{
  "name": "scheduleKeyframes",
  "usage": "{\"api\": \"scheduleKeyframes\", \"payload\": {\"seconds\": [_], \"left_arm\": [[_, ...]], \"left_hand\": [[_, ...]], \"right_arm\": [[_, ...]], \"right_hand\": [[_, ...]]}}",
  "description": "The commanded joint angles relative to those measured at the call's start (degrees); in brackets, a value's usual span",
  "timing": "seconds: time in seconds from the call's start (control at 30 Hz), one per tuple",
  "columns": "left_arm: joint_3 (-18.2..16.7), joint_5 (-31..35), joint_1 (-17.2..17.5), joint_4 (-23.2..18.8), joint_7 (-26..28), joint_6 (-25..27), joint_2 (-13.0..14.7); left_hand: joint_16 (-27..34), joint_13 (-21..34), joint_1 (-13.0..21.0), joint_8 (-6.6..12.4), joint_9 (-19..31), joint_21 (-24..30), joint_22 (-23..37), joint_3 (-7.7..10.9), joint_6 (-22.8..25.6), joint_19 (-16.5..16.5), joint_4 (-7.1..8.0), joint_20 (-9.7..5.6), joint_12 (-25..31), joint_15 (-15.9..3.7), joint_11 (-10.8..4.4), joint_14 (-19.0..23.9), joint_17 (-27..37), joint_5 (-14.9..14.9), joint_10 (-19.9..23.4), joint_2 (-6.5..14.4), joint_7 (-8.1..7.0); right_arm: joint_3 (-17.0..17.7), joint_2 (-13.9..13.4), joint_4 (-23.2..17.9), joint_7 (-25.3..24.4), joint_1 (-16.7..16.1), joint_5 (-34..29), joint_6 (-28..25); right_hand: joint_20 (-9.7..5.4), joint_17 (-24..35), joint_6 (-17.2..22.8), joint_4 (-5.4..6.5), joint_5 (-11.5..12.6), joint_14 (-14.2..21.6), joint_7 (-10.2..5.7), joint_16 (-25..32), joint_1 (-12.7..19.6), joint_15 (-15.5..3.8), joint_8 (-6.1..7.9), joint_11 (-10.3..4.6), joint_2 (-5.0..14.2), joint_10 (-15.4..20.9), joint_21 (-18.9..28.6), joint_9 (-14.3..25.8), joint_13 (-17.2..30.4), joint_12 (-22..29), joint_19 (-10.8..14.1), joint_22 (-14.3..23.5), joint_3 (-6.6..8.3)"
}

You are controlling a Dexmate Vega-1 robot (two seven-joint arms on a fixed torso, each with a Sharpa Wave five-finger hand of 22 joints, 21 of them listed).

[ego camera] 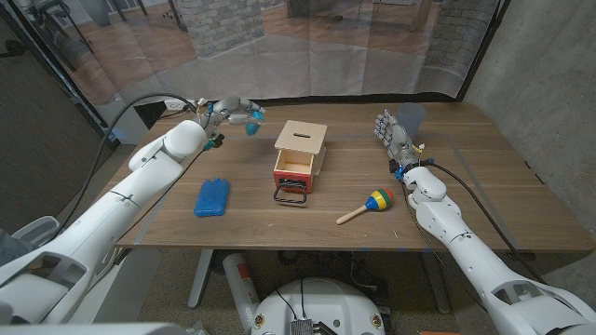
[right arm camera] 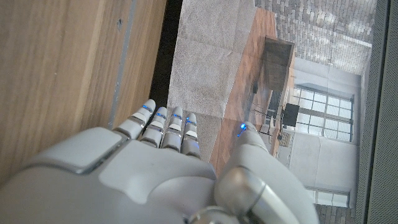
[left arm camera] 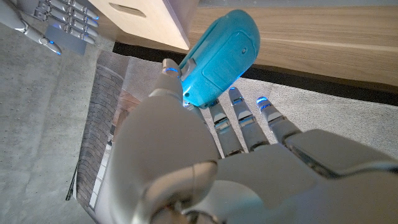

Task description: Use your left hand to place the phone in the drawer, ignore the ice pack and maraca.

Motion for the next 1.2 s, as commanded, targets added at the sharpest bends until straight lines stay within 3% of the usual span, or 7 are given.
{"api": "scheduleKeyframes", "payload": {"seconds": [0.03, 0.73, 1.2], "left_arm": [[0.8, -1.2, -1.0, 1.3, -1.4, -2.7, -0.8], [1.7, -2.2, -1.8, 1.6, -3.3, -4.6, -1.9], [1.1, -7.0, -2.4, 3.9, -6.2, -8.1, -3.5]], "left_hand": [[-0.2, 0.4, 0.7, -0.04, 0.2, 0.2, 0.0, 1.02, 0.6, 0.2, 0.60, 0.38, 0.4, -8.52, -5.31, 0.6, 0.1, -0.4, 7.3, 0.9, 0.16], [-0.2, 0.4, 0.9, -0.19, 0.2, 0.1, 0.0, 1.20, 1.2, 0.1, 0.60, 0.65, 0.3, -8.49, -5.33, 0.7, 0.1, -0.8, 7.5, 1.0, 0.16], [-0.2, 0.4, 1.1, -0.33, 0.2, 0.0, 0.0, 1.41, 1.4, 0.1, 0.58, 0.65, 0.3, -8.49, -5.33, 0.8, 0.1, -1.1, 7.7, 1.2, 0.27]], "right_arm": [[0.0, 0.5, 0.8, -0.1, 0.6, -0.2, 0.4], [0.1, 0.9, 1.9, 0.4, 1.3, -0.1, 0.9], [0.4, 1.0, 2.7, 0.7, 1.6, 0.0, 1.2]], "right_hand": [[-0.14, 0.3, 0.1, -0.49, 0.1, 0.1, 0.19, 0.2, 0.0, -0.18, 0.08, 0.10, 0.29, 0.2, 0.1, 0.2, 0.2, 0.4, 0.4, 0.2, 0.04], [-0.08, 0.3, 0.0, -0.53, 0.1, 0.1, 0.25, 0.1, 0.0, -0.14, 0.01, 0.14, 0.32, 0.1, 0.1, 0.2, 0.2, 0.3, 0.3, 0.2, -0.01], [-0.11, 0.3, 0.0, -0.54, 0.1, 0.1, 0.27, 0.2, 0.0, -0.19, 0.01, 0.10, 0.34, 0.1, 0.1, 0.2, 0.2, 0.3, 0.3, 0.2, -0.04]]}}
